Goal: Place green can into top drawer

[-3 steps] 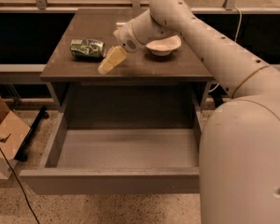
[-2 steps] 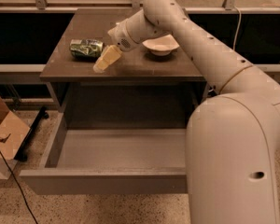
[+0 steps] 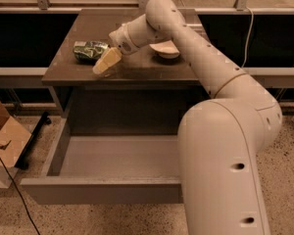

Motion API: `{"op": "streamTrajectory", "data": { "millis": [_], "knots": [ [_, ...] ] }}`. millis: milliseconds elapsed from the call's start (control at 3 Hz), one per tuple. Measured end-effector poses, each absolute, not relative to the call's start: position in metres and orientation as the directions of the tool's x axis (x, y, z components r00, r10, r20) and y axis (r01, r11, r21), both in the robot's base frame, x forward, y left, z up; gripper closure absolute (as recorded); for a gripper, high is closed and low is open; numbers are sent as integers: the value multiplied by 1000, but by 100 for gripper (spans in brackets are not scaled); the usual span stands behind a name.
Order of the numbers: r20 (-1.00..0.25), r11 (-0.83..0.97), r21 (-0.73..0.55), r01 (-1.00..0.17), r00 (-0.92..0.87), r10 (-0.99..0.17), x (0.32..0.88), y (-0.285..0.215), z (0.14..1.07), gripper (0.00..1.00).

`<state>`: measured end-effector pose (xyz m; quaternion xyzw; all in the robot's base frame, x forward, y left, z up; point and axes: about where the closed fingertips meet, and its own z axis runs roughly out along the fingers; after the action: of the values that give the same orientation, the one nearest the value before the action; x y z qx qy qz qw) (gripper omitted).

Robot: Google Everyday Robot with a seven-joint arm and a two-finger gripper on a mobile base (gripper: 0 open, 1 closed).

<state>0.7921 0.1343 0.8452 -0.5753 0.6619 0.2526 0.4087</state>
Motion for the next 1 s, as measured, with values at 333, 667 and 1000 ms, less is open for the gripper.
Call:
{"op": "streamTrajectory", "data": {
  "millis": [333, 667, 1000],
  "knots": [
    [-843, 208, -106, -972, -23, -538, 800, 145, 838, 0],
    [-847, 212, -73, -974, -52, -528, 805, 153, 836, 26],
    [-844, 219, -50, -974, -76, -531, 806, 154, 836, 50]
  ]
}}
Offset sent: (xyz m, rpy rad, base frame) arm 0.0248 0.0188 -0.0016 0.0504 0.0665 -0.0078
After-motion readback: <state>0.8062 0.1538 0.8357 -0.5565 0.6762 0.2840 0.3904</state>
